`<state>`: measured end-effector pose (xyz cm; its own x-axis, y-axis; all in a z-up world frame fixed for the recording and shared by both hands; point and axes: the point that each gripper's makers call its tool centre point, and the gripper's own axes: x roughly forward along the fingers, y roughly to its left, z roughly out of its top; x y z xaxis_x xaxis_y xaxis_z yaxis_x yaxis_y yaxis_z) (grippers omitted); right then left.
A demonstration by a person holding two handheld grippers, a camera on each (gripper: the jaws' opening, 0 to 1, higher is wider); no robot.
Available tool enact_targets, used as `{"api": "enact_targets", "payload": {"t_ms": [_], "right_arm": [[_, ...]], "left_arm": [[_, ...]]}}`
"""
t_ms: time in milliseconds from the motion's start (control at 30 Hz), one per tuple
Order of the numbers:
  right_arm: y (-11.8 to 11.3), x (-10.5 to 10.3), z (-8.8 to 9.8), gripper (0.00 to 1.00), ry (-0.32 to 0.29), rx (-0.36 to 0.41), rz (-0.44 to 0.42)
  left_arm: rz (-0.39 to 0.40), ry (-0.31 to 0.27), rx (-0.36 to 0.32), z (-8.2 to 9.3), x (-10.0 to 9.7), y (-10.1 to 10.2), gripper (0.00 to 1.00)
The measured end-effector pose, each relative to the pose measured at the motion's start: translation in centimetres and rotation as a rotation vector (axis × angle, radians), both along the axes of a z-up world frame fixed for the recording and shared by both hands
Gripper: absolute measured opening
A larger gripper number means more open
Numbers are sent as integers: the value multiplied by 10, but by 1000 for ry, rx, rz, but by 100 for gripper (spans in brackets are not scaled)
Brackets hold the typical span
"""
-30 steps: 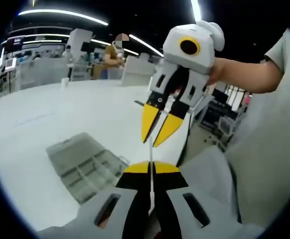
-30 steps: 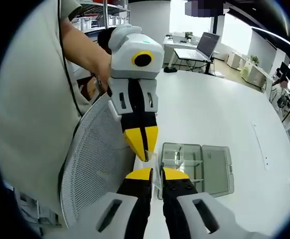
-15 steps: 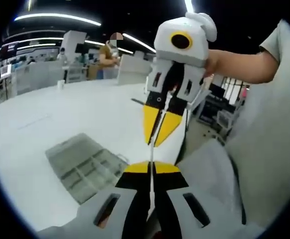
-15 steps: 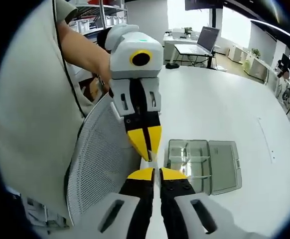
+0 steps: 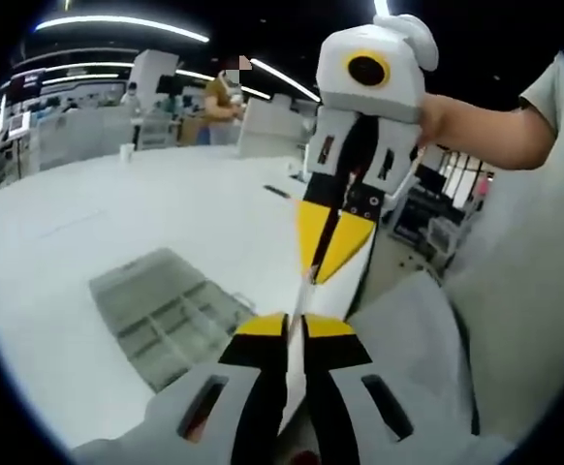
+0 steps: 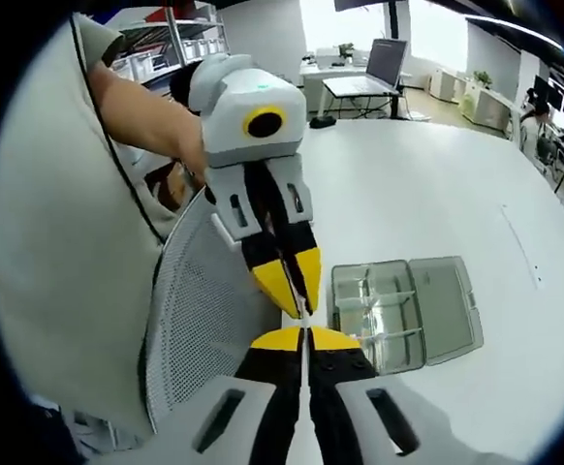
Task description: Insert the divider into the dual guide fixture by aligning both edges with the guide slots and pushing it downward to the bottom, including one-sided entry, uneven engagement, binding, and posture correction.
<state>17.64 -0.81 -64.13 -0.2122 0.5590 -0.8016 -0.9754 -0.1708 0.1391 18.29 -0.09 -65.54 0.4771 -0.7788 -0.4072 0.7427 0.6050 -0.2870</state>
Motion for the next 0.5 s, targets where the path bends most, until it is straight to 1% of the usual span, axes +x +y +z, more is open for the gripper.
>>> {"api": "enact_targets", "payload": {"t_ms": [100,267,500], "right_arm": [[1,0,0,0,17,-4,-21],[1,1,0,0,44,-20,-69],[2,1,1,0,80,-34,-121]], "left_arm": [[2,-3,3,-1,0,0,3],[4,-25,27,-2,2,-1,5],[-18,-58,68,-4,1,-4,6]]}}
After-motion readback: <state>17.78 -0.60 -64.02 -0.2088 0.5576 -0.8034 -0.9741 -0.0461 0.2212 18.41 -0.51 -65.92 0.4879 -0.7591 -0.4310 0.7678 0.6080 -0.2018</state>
